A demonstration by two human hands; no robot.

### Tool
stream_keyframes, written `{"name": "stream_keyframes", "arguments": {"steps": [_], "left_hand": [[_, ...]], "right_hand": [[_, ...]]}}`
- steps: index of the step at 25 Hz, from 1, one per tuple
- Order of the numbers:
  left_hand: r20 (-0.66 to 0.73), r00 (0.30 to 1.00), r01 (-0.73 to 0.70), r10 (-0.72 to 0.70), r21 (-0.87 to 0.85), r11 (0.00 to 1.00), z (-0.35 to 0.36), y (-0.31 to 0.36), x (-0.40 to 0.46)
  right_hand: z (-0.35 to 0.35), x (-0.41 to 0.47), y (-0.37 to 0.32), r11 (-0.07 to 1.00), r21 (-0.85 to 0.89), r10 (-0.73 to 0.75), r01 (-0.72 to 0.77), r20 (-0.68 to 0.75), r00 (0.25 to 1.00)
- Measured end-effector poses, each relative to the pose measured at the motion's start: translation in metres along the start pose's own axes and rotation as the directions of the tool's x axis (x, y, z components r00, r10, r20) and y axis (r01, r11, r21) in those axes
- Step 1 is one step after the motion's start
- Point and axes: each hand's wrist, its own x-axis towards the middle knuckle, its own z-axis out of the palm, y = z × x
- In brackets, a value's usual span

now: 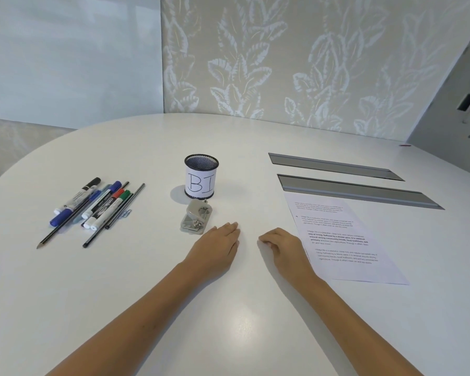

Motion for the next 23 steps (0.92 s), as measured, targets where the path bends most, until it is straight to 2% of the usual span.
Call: {"name": "stream_keyframes", "arguments": {"steps": [2, 3, 4, 5, 7, 9, 14, 19, 21, 23], "left_hand": [[0.003, 1.000, 0.003, -0.003, -0.003, 1.000, -0.001, 0.001, 0.000], [0.003, 1.000, 0.007, -0.007, -0.008, 1.000, -0.001, 0.001, -0.001], [0.003, 1.000, 0.010, -0.010, -0.014, 1.000, -0.001, 0.000, -0.001], [0.003, 1.000, 0.011, -0.011, -0.017, 1.000, -0.001, 0.000, -0.001], [0.006, 1.000, 0.012, -0.012, -0.013, 1.000, -0.001, 0.000, 0.000], [0.011, 1.000, 0.015, -0.015, -0.008, 1.000, -0.001, 0.000, 0.000], [0.004, 1.000, 0.005, -0.005, -0.002, 1.000, 0.000, -0.001, 0.000], [0.006, 1.000, 0.000, 0.000, -0.002, 1.000, 0.000, -0.002, 0.001], [0.006, 1.000, 0.002, -0.002, -0.011, 1.000, 0.000, -0.002, 0.001], [0.008, 1.000, 0.006, -0.006, -0.016, 1.000, -0.001, -0.002, 0.001]], "right_hand": [[0.000, -0.003, 0.001, 0.956, 0.242, 0.198, -0.167, -0.107, 0.974], [-0.001, -0.004, 0.002, 0.931, 0.291, 0.265, -0.220, -0.124, 0.956], [-0.001, -0.005, 0.001, 0.942, 0.257, 0.258, -0.218, -0.134, 0.957], [-0.001, -0.005, 0.001, 0.973, 0.160, 0.185, -0.164, -0.126, 0.975], [0.001, -0.005, -0.001, 0.999, -0.050, 0.018, -0.019, -0.023, 1.000], [0.001, -0.005, -0.002, 0.982, -0.171, -0.063, 0.081, 0.104, 0.993], [-0.007, 0.012, -0.007, 0.876, -0.431, -0.078, 0.214, 0.311, 0.947], [-0.013, 0.037, -0.015, 0.875, -0.429, -0.047, 0.223, 0.383, 0.923], [-0.015, 0.040, -0.014, 0.924, -0.356, -0.020, 0.142, 0.324, 0.946], [-0.018, 0.041, -0.006, 0.984, -0.121, 0.153, -0.133, 0.175, 0.972]]}}
